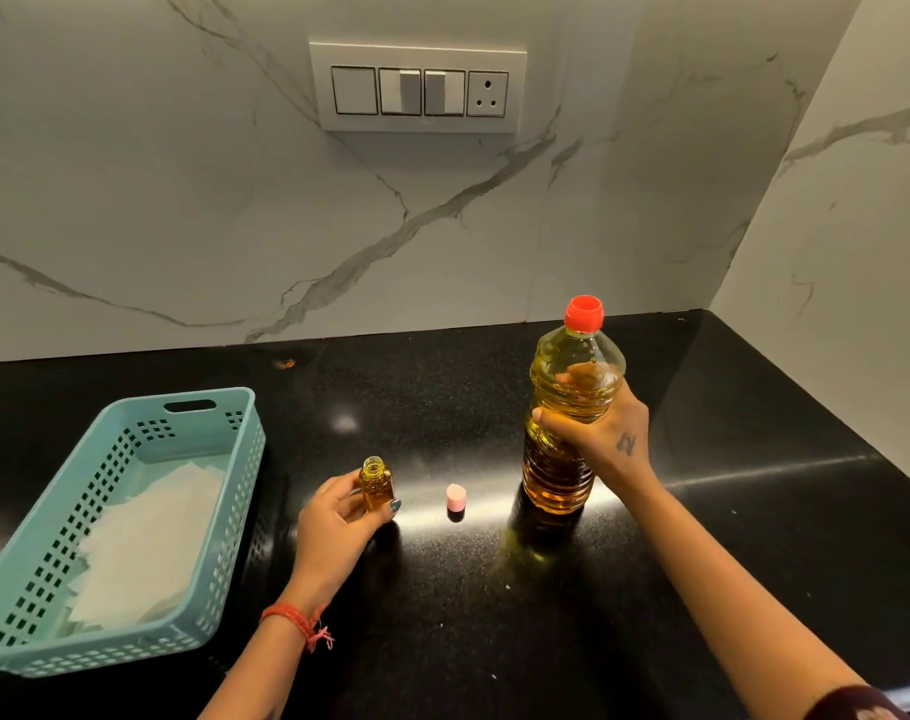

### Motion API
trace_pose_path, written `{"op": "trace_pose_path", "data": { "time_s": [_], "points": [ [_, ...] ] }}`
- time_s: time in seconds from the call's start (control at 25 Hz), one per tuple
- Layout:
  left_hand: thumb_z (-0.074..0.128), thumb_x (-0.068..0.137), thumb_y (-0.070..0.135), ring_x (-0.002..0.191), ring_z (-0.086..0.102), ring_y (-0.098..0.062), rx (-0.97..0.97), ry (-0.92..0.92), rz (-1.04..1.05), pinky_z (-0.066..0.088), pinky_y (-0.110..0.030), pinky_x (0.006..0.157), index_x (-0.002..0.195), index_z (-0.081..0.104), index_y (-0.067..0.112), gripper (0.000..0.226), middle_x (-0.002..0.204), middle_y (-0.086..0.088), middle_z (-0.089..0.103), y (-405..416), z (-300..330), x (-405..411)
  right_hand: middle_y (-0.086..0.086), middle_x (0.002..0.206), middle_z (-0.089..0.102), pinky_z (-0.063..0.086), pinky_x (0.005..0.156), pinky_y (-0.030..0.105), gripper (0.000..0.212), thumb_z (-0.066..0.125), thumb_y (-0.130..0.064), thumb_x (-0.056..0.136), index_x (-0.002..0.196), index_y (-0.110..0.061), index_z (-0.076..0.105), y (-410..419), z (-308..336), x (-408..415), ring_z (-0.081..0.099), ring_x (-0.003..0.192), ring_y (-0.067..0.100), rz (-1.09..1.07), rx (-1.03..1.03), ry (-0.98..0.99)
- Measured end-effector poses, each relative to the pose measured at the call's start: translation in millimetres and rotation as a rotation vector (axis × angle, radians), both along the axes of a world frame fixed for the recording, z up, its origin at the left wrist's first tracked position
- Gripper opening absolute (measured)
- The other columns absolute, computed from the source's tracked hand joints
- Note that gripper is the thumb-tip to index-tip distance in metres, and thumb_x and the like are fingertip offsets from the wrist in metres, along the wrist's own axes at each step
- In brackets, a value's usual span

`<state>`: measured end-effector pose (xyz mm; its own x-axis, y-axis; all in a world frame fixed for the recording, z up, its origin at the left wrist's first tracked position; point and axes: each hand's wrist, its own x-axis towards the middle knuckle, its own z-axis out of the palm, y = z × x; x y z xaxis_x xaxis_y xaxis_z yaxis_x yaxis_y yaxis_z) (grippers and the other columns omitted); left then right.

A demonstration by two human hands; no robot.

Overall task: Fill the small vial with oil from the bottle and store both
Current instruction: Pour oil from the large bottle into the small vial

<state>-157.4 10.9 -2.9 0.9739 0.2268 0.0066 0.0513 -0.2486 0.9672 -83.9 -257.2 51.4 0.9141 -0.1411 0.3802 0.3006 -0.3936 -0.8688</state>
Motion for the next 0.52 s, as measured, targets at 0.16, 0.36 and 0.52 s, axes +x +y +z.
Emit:
{"op": "trace_pose_path", "data": {
  "time_s": [0.16,0.36,0.52],
  "points": [
    [0.075,0.069,0.001,0.09,0.061,-0.002,0.022,0.011,-0.01,0.046,-0.009,0.072,0.09,0.064,0.027,0.035,0.102,-0.005,0.065,-1,-6,3,0.003,0.106,0.066,0.051,0.085,0.029,0.069,0.085,-0.036,0.056,0.115,-0.018,0.054,-7,-4,1,0.064,0.098,0.016,0.002,0.071,0.049],
    [0.076,0.068,0.001,0.091,0.064,-0.009,0.045,0.012,-0.001,0.049,-0.011,0.075,0.09,0.066,0.023,0.032,0.098,-0.008,0.065,2,-12,4,0.0,0.109,0.066,0.048,0.082,0.019,0.082,0.083,-0.047,0.052,0.121,-0.018,0.052,-11,-7,2,0.063,0.101,0.01,0.066,0.094,0.082],
    [0.077,0.068,0.002,0.091,0.064,-0.01,0.058,0.015,-0.002,0.05,-0.013,0.076,0.091,0.067,0.021,0.031,0.098,-0.007,0.065,4,-15,2,0.0,0.114,0.063,0.048,0.084,0.021,0.092,0.077,-0.056,0.047,0.126,-0.021,0.046,-13,-8,2,0.061,0.105,0.011,0.096,0.092,0.106]
  ]
}}
